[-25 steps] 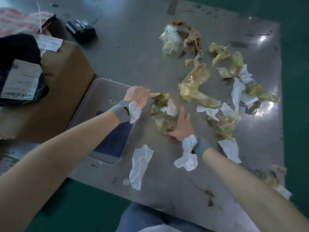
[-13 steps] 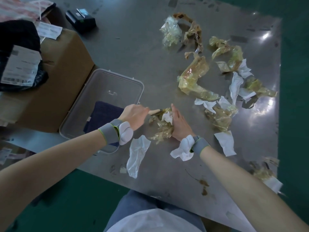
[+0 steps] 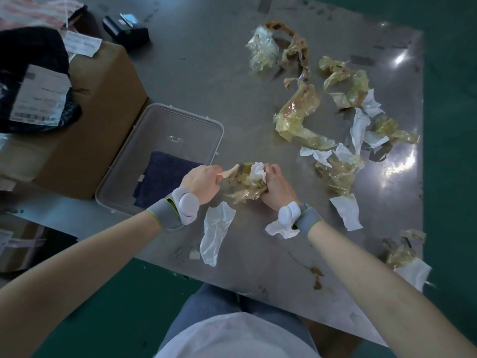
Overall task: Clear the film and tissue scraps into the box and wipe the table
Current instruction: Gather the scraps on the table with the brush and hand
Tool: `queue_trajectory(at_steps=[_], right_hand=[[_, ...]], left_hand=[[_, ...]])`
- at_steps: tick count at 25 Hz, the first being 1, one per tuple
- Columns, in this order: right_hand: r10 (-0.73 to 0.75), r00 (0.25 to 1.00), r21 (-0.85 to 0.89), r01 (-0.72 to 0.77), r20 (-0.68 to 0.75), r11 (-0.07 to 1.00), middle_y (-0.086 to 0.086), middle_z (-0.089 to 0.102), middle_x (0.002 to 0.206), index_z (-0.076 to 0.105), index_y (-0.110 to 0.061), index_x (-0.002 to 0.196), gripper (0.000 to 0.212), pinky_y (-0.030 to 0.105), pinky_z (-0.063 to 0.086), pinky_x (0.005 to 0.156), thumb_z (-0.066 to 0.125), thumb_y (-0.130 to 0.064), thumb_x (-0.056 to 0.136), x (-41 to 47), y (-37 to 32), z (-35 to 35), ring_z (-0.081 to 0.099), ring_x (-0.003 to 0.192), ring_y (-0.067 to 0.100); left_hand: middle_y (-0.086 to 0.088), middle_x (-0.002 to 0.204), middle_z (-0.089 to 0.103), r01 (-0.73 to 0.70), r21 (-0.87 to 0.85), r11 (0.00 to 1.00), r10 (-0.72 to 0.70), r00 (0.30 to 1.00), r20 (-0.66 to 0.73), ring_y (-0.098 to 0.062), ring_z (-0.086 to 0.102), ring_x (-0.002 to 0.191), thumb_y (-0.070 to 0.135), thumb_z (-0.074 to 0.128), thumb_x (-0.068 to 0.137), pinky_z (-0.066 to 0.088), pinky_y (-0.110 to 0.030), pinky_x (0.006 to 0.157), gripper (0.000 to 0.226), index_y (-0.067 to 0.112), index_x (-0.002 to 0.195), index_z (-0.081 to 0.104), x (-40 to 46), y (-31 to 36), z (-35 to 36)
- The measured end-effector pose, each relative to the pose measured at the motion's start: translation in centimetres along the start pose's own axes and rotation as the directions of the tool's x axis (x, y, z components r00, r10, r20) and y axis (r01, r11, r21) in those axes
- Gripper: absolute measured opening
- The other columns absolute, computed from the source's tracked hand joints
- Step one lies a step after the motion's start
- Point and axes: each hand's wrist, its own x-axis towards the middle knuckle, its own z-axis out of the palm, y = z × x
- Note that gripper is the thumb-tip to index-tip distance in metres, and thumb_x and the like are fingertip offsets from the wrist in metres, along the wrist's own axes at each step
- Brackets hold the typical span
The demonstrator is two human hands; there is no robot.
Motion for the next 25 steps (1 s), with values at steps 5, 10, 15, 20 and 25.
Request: queue_trajectory(at_steps=[5, 10, 15, 20, 25], right_hand=[[0.12, 0.986, -0.191, -0.141, -0.115, 0.971, 0.01, 0.041, 0.134, 0.039, -0.008, 0.128, 0.056, 0.04, 0.043, 0.08, 0.059, 0.0, 0.076, -1.5, -0.4, -0.2, 0.051, 0.099, 0.039], [0.204, 0.951, -0.179, -0.248, -0.231, 0.952, 0.008, 0.039, 0.135, 0.028, -0.029, 0.147, 0.088, 0.042, 0.045, 0.094, 0.061, 0.006, 0.074, -2.7, 0.3, 0.5, 0.05, 0.105, 0.038], [0.192, 0.911, -0.171, -0.268, -0.366, 0.948, 0.012, 0.035, 0.138, 0.039, -0.028, 0.141, 0.079, 0.047, 0.049, 0.088, 0.055, 0.012, 0.074, -4.2, 0.7, -0.1, 0.041, 0.114, 0.042], [0.295, 0.859, -0.225, -0.412, -0.419, 0.883, 0.018, 0.026, 0.146, 0.035, -0.03, 0.141, 0.083, 0.053, 0.043, 0.09, 0.056, 0.014, 0.075, -7.1, 4.4, -1.9, 0.038, 0.12, 0.048], [0.29, 0.871, -0.338, -0.432, -0.396, 0.836, 0.027, 0.027, 0.141, 0.026, -0.029, 0.147, 0.085, 0.055, 0.042, 0.09, 0.053, 0.012, 0.079, -10.1, 7.1, -0.1, 0.037, 0.119, 0.051]], left_hand=[[-0.01, 0.085, 0.064, 0.041, -0.045, 0.998, -0.045, 0.996, -0.084, -0.031, 0.058, 0.073, 0.019, 0.039, 0.097, 0.042, -0.036, 0.059, 0.024, 0.008, 0.099, 0.06, -3.0, -1.7, 1.1], [-0.003, 0.08, 0.061, 0.073, 0.027, 0.997, -0.069, 0.99, -0.126, -0.02, 0.053, 0.065, 0.024, 0.039, 0.098, 0.032, -0.026, 0.053, 0.022, 0.012, 0.09, 0.056, -7.6, -3.1, 1.1], [-0.008, 0.08, 0.065, 0.096, 0.129, 0.987, -0.076, 0.985, -0.153, -0.025, 0.048, 0.061, 0.02, 0.039, 0.097, 0.033, -0.031, 0.055, 0.019, 0.011, 0.084, 0.049, -11.1, -1.8, 0.7], [-0.01, 0.09, 0.067, 0.168, 0.269, 0.948, -0.147, 0.984, -0.099, -0.03, 0.058, 0.073, 0.016, 0.042, 0.094, 0.035, -0.03, 0.059, 0.018, 0.007, 0.092, 0.058, -13.6, 0.8, 0.1], [-0.011, 0.096, 0.067, 0.195, 0.261, 0.945, -0.203, 0.979, 0.004, -0.032, 0.061, 0.085, 0.011, 0.044, 0.09, 0.039, -0.03, 0.064, 0.017, 0.007, 0.09, 0.06, -15.2, 3.8, 1.1]])
